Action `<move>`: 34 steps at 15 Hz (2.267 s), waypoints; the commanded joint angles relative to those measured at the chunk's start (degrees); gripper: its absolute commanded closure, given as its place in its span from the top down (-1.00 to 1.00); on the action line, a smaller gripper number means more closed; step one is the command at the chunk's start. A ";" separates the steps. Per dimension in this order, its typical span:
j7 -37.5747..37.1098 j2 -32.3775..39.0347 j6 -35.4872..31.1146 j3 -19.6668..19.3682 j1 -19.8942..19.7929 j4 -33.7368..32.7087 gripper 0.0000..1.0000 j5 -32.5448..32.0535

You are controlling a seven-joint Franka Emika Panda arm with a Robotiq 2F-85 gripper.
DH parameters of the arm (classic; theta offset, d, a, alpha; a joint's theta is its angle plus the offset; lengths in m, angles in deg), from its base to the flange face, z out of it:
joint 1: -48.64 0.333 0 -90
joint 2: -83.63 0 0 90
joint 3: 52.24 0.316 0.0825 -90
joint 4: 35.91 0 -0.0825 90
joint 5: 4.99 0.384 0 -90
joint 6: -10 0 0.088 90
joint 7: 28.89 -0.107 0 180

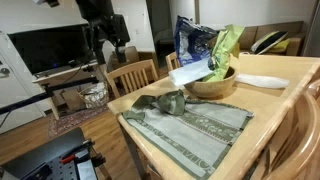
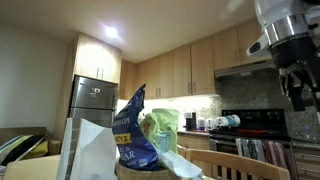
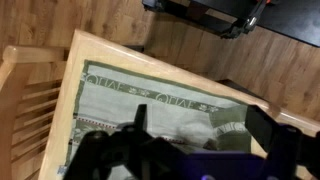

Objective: Slide the wooden bowl forward then unfold the towel

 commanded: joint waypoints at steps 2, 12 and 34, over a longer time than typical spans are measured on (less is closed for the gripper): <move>-0.07 0.00 0.11 -0.11 0.14 -0.08 1.00 -0.06; -0.07 0.01 0.11 -0.11 0.14 -0.08 1.00 -0.06; -4.00 10.45 -7.22 2.70 -0.96 -0.90 1.00 -3.24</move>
